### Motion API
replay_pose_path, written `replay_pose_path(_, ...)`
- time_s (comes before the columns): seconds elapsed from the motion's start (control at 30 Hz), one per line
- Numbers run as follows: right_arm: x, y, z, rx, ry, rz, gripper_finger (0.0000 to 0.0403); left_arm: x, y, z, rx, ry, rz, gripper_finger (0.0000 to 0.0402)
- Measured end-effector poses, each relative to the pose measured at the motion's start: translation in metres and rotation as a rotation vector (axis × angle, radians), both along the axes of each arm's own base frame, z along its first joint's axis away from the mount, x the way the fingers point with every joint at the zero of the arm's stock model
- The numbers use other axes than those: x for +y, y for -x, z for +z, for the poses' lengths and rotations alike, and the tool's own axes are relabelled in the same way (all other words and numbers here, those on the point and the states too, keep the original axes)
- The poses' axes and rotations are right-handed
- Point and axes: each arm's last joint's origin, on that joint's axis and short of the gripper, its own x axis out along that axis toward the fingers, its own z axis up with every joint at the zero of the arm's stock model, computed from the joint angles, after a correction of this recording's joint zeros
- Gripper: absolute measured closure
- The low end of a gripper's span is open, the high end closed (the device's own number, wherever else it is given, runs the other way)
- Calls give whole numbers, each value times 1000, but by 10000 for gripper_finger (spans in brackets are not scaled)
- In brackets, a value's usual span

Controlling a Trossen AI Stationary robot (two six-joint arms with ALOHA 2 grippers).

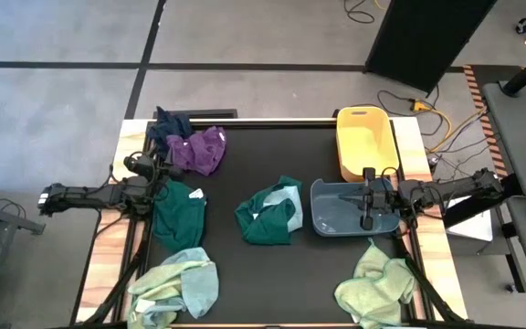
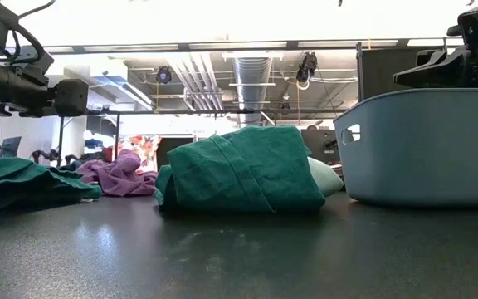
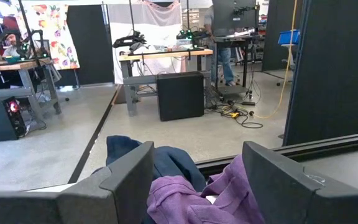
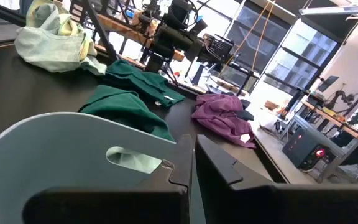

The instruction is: Sort towels by color in basket

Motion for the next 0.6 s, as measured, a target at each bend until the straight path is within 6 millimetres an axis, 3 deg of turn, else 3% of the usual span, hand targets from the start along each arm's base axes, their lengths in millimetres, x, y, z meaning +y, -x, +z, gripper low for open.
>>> replay_pose_path(0.6, 0, 0, 0, 1, 30, 2, 390, 0, 0, 0, 0, 0, 0, 171)
